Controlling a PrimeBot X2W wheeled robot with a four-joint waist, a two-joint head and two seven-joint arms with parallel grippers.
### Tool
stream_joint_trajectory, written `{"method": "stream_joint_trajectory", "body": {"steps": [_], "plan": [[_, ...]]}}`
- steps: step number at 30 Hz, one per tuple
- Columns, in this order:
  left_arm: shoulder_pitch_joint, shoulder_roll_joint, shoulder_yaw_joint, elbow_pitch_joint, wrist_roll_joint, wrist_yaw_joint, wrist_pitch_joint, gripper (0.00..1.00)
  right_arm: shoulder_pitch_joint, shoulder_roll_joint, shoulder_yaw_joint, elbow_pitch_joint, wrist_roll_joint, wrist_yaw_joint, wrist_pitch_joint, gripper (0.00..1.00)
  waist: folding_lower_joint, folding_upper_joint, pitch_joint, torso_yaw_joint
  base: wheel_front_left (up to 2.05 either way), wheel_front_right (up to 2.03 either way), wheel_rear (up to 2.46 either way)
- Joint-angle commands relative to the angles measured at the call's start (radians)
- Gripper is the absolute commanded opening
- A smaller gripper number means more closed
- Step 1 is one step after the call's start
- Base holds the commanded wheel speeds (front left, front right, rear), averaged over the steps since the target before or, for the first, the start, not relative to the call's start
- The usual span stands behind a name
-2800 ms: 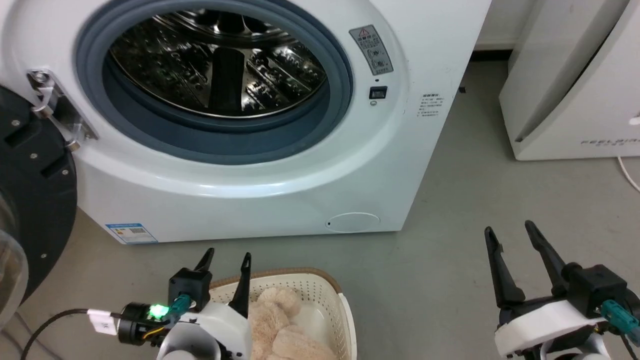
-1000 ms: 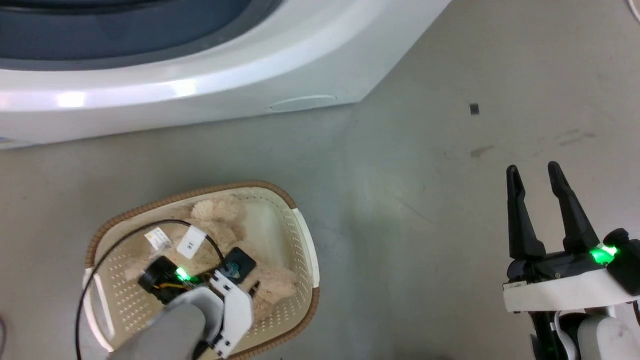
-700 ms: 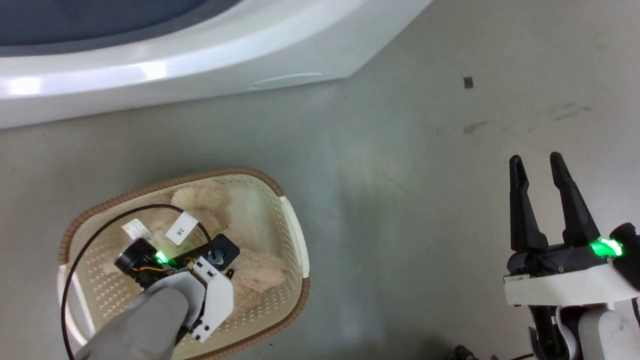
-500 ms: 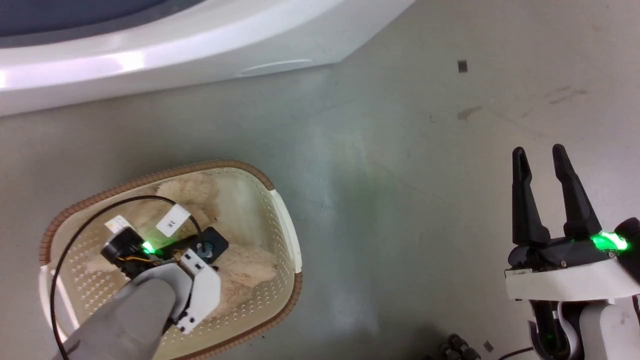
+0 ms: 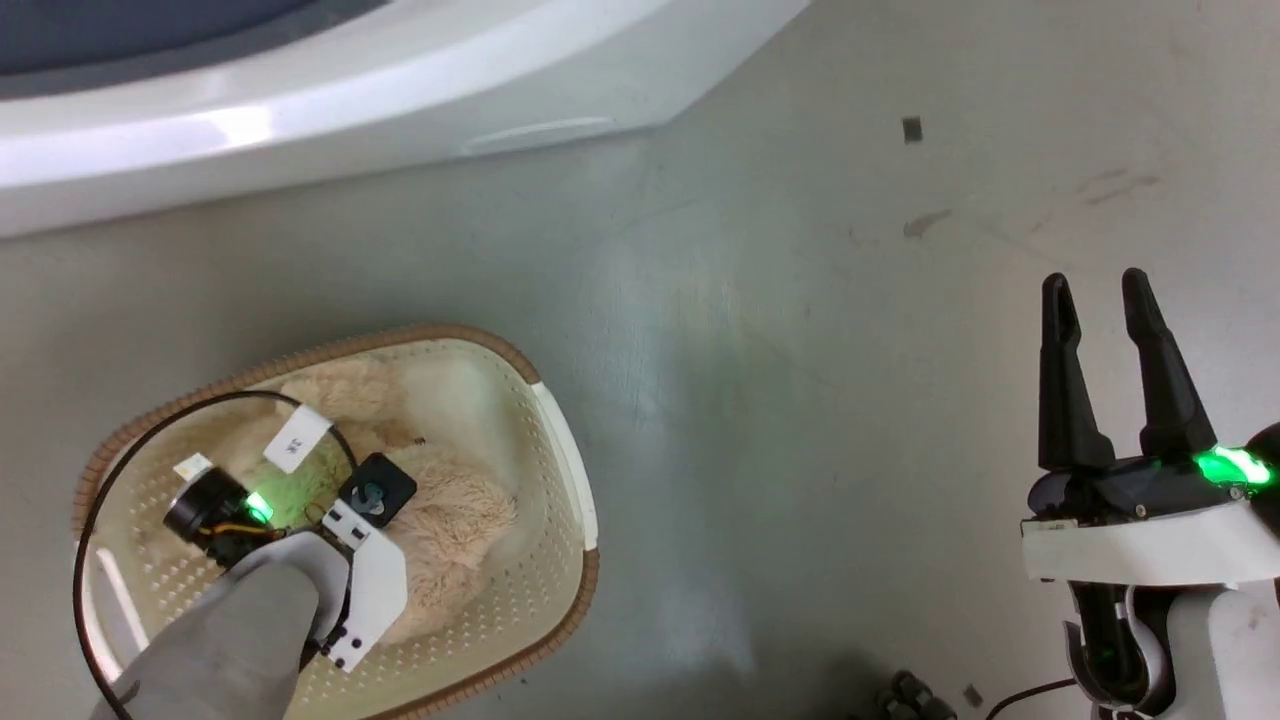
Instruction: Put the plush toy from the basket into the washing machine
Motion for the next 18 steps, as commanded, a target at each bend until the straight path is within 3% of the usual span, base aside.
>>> {"method": "stream_joint_trajectory", "body": {"steps": [1, 10, 18], "plan": [[0.016, -0.015, 0.013, 0.009, -0.026, 0.0, -0.02, 0.0, -0.012, 0.0, -0.01, 0.012, -0.004, -0.001, -0.005, 1.0, -0.0001, 0.0, -0.066, 0.018, 0.0, 0.0, 0.0], [0.106, -0.06, 0.134, -0.028, -0.146, 0.025, -0.072, 0.0, 0.029, 0.0, -0.033, 0.05, -0.044, -0.001, -0.005, 1.0, -0.0001, 0.0, -0.258, 0.072, 0.0, 0.0, 0.0], [0.211, -0.039, 0.265, -0.231, -0.158, 0.075, -0.074, 0.0, 0.085, 0.0, -0.042, 0.078, -0.077, -0.001, -0.005, 1.0, -0.0001, 0.0, -0.42, 0.124, 0.0, 0.0, 0.0]]}}
